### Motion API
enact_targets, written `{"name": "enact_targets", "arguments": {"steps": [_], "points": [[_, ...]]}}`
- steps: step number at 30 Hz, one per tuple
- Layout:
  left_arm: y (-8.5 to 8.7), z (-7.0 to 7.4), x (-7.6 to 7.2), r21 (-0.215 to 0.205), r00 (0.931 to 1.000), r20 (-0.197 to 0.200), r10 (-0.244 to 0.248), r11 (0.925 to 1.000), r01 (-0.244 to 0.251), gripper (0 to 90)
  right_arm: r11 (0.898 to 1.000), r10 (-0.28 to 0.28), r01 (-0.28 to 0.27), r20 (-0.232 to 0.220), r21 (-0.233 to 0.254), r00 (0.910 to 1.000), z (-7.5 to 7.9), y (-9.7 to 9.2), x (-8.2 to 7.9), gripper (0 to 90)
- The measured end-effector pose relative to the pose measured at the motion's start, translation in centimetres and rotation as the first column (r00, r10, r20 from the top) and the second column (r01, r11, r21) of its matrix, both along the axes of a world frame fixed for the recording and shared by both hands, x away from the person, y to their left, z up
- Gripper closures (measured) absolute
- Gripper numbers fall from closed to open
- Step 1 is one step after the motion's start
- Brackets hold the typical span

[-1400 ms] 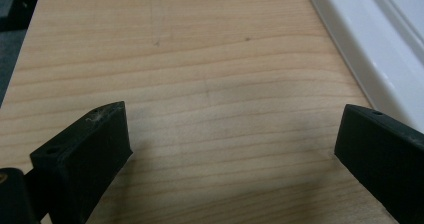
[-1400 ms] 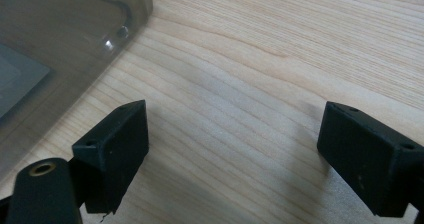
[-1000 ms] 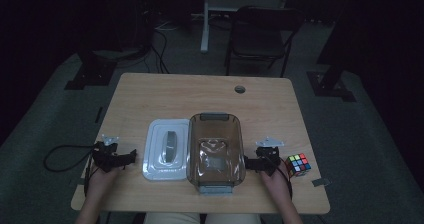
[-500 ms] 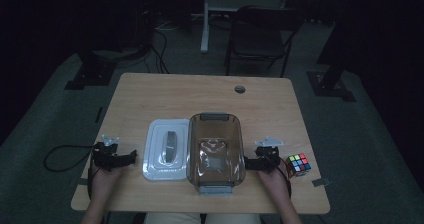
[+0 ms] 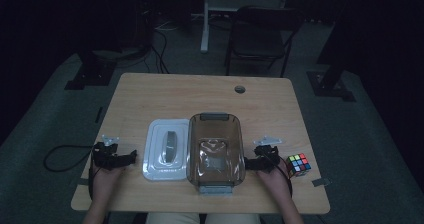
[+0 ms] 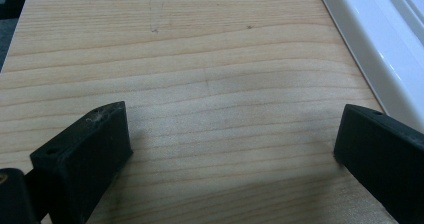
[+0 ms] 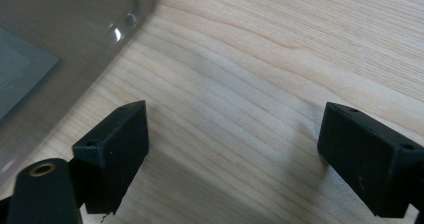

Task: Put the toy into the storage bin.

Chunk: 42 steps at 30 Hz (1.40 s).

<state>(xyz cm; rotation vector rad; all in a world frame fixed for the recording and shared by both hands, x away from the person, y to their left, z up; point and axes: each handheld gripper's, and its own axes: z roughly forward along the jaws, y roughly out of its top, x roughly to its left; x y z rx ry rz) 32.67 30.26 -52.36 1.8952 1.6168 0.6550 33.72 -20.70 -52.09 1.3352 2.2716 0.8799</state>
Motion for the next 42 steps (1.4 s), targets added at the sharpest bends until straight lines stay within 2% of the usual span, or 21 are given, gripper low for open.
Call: {"name": "enact_targets", "arguments": {"steps": [5, 13, 19, 20, 21, 22, 23, 24, 27, 31, 33, 36, 39, 42], "points": [[0.0, 0.0, 0.0, -0.001, 1.0000, 0.000, -0.001, 1.0000, 0.001, 2.3, 1.000, 0.001, -0.001, -0.004, -0.008, 1.0000, 0.3, -0.1, -0.1, 13.6], [0.0, 0.0, 0.0, 0.000, 1.0000, 0.000, -0.001, 1.0000, 0.001, 2.3, 1.000, -0.001, -0.001, 0.084, 0.019, 0.9965, 3.5, -0.5, -1.5, 13.6], [0.1, 0.0, 0.0, -0.014, 0.9999, 0.003, -0.012, 0.9998, 0.012, 2.3, 0.998, -0.037, 0.028, 0.157, 0.059, 0.9870, 5.9, -1.7, -2.7, 13.6], [0.1, 0.0, 0.0, -0.014, 0.9999, 0.003, -0.012, 0.9998, 0.012, 2.3, 0.998, -0.037, 0.028, 0.157, 0.059, 0.9870, 5.9, -1.7, -2.7, 13.6], [-0.1, 0.0, 0.0, 0.002, 0.9998, -0.002, -0.018, 0.9998, 0.018, 2.3, 0.997, -0.055, 0.044, 0.176, 0.069, 0.9828, 6.5, -2.2, -3.0, 13.6], [-0.1, 0.0, 0.0, 0.002, 0.9998, -0.002, -0.018, 0.9998, 0.018, 2.3, 0.997, -0.055, 0.044, 0.176, 0.069, 0.9828, 6.5, -2.2, -3.0, 13.6], [0.0, 0.0, 0.0, 0.000, 0.9998, -0.001, -0.018, 0.9998, 0.018, 2.3, 0.995, -0.082, 0.068, 0.199, 0.075, 0.9765, 7.1, -2.9, -3.4, 13.6], [0.0, 0.0, 0.0, 0.000, 0.9998, -0.001, -0.018, 0.9998, 0.018, 2.3, 0.995, -0.082, 0.068, 0.199, 0.075, 0.9765, 7.1, -2.9, -3.4, 13.6], [0.0, 0.0, 0.0, 0.001, 0.9998, -0.002, -0.018, 0.9998, 0.018, 2.4, 0.990, -0.131, 0.114, 0.229, 0.087, 0.9646, 7.9, -4.4, -4.0, 13.6], [-0.1, 0.0, -0.1, 0.001, 0.9998, -0.001, -0.018, 0.9998, 0.018, 2.4, 0.982, -0.184, 0.165, 0.245, 0.096, 0.9520, 8.6, -6.5, -4.7, 13.6], [-0.1, 0.0, -0.1, 0.002, 0.9998, -0.001, -0.019, 0.9998, 0.019, 2.4, 0.976, -0.214, 0.192, 0.255, 0.108, 0.9430, 8.8, -7.6, -5.0, 13.6], [-0.1, 0.0, -0.1, 0.001, 0.9998, -0.001, -0.017, 0.9998, 0.017, 2.4, 0.965, -0.259, 0.235, 0.261, 0.120, 0.9300, 8.8, -9.2, -5.5, 13.6], [-0.1, 0.0, -0.1, 0.001, 0.9998, -0.001, -0.018, 0.9998, 0.018, 2.4, 0.954, -0.296, 0.271, 0.251, 0.130, 0.9217, 8.5, -10.6, -5.9, 13.6], [-0.1, 0.0, -0.1, 0.002, 0.9998, -0.001, -0.018, 0.9998, 0.018, 2.4, 0.947, -0.318, 0.297, 0.233, 0.122, 0.9189, 7.9, -11.5, -6.2, 13.6]]}}
